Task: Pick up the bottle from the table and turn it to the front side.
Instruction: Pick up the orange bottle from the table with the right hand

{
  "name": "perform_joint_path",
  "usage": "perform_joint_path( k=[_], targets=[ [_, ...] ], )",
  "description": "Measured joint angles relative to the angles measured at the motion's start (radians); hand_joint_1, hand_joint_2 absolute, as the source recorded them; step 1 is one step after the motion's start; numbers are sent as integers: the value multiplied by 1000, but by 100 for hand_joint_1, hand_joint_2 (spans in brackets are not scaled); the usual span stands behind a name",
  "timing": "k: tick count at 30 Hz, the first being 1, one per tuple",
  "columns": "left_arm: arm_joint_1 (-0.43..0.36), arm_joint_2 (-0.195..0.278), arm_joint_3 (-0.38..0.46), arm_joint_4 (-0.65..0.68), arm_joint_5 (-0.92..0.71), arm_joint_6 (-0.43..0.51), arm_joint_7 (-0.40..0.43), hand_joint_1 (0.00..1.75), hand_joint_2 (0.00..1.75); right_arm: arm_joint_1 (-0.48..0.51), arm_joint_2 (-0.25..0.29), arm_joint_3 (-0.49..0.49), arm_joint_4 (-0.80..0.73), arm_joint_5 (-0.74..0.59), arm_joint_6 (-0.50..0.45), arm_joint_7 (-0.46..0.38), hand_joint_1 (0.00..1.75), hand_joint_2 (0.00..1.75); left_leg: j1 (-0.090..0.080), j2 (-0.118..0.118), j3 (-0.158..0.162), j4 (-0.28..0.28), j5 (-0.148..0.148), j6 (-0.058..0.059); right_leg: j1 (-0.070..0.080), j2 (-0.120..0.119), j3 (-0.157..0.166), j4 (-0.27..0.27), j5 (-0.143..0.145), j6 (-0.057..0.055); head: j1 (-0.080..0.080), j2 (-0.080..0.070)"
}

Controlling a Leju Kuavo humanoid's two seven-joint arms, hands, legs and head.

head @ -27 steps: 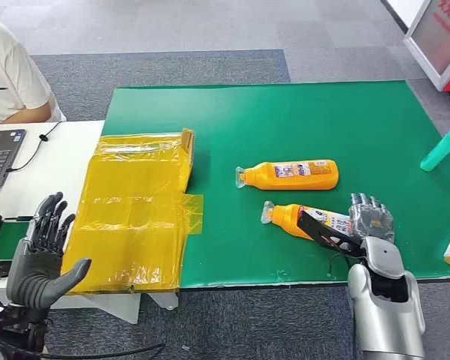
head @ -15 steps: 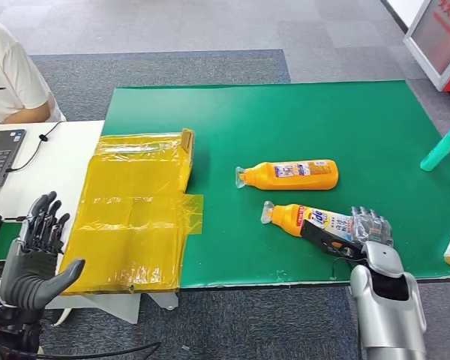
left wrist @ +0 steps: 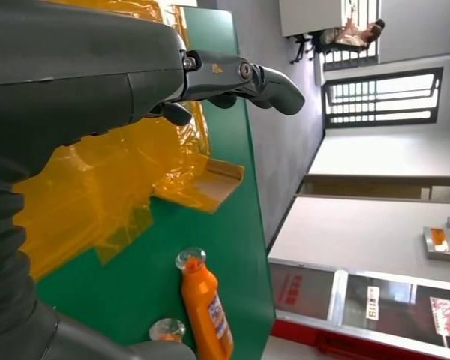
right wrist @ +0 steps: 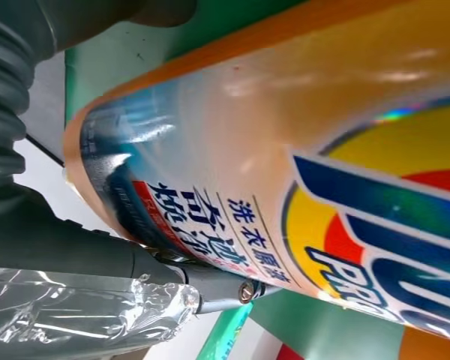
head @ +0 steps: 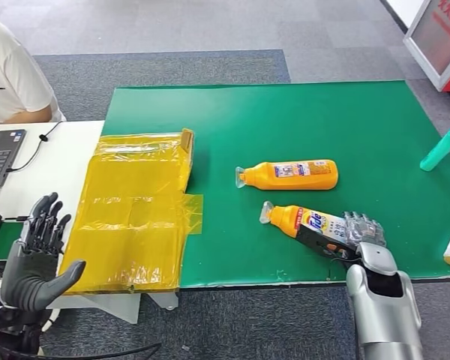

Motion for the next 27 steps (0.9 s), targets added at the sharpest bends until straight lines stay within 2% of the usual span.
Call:
perform_joint_path(
  k=[2,4,19,23,27],
  targets=[
    [6,-1,0,0,0,-4,0,0,175,-2,0,0,4,0,-3,-5,120,175,0,0,0,0,0,0,0,0,0,0,0,0,0,0],
    [11,-1,0,0,1,-9,0,0,175,-2,0,0,10,0,-7,-10,175,175,0,0,0,0,0,0,0,0,0,0,0,0,0,0],
    [27,-6,0,1,-8,-13,3,0,175,-10,2,8,34,-7,-39,-55,175,175,0,0,1,0,1,0,0,0,0,0,1,0,0,0],
    [34,-8,0,1,-29,-13,4,0,175,1,24,-1,26,-73,-55,-131,175,175,0,0,1,0,1,-1,0,0,0,0,1,-1,0,0],
    [34,-13,0,0,-9,-12,-6,0,175,33,62,-6,-11,-223,-56,-181,175,175,1,0,1,0,1,-1,1,0,0,0,1,-1,0,0]
  ],
)
